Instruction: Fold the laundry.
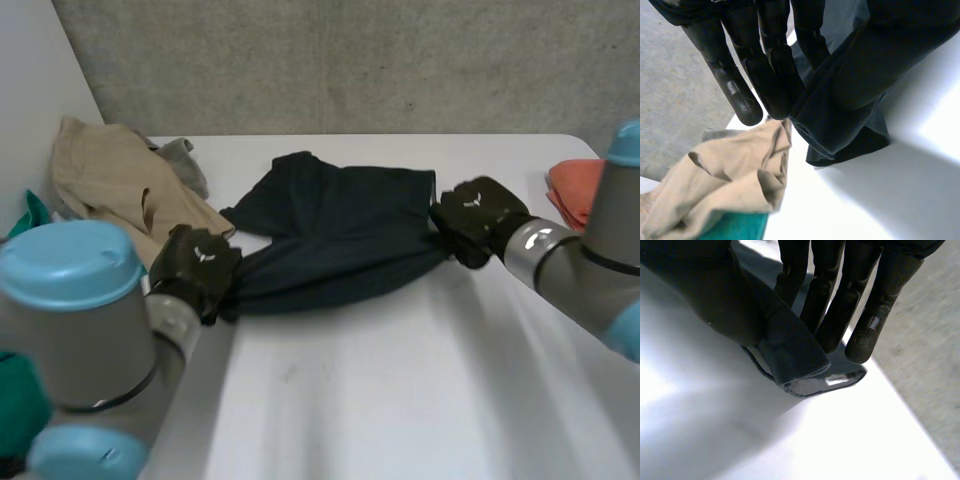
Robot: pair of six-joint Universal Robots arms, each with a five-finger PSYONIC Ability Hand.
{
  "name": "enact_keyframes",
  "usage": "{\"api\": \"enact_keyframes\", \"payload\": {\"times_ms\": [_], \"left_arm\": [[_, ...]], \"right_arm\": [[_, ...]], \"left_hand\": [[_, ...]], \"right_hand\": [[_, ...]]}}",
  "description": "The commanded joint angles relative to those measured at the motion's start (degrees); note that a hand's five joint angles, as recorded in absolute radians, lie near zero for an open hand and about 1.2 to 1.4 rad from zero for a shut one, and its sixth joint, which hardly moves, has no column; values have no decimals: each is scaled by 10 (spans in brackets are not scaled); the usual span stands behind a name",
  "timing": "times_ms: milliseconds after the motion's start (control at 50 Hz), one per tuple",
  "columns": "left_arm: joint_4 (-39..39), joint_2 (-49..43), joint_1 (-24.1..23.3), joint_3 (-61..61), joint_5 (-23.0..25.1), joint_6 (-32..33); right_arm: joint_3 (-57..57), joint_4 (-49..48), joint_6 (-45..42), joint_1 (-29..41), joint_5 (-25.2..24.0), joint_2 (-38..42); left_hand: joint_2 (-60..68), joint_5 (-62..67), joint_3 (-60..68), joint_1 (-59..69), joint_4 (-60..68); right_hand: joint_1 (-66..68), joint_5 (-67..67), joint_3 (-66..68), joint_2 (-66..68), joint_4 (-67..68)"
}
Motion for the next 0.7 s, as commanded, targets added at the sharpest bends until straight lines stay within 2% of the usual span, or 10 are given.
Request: {"api": "enact_keyframes", "payload": {"times_ms": [20,60,140,340,420,500,580,640,660,700], "left_arm": [[-130,81,-33,-65,6,6],[-163,83,-54,-77,6,5],[-180,77,-87,-83,5,-2],[-159,45,-92,-46,-1,-1],[-115,38,-84,-30,0,3],[-41,-17,-53,11,1,17],[31,-114,-15,135,3,77],[68,-150,1,221,4,108],[96,-169,9,275,6,122],[139,-179,13,327,11,128]], "right_arm": [[49,197,-44,-9,-3,-106],[79,254,-99,-24,-3,-133],[132,286,-180,-30,-4,-141],[169,272,-190,-30,-7,-127],[164,222,-190,-30,-7,-114],[108,115,-159,-29,5,-38],[5,38,-121,-28,37,8],[-65,-21,-108,-28,54,26],[-106,-78,-105,-27,59,32],[-132,-133,-99,-26,59,32]], "left_hand": [[114,133,116,174,111],[114,133,116,174,111],[114,133,116,174,111],[114,133,116,174,111],[114,133,116,174,111],[114,133,116,174,111],[114,133,116,174,111],[114,133,116,174,111],[114,133,116,174,111],[114,133,116,174,111]], "right_hand": [[238,137,120,127,119],[238,137,120,127,119],[238,137,120,127,119],[238,137,120,127,119],[238,137,120,127,119],[238,137,120,127,119],[238,137,120,127,119],[238,137,120,127,119],[238,137,120,127,119],[238,137,120,127,119]]}}
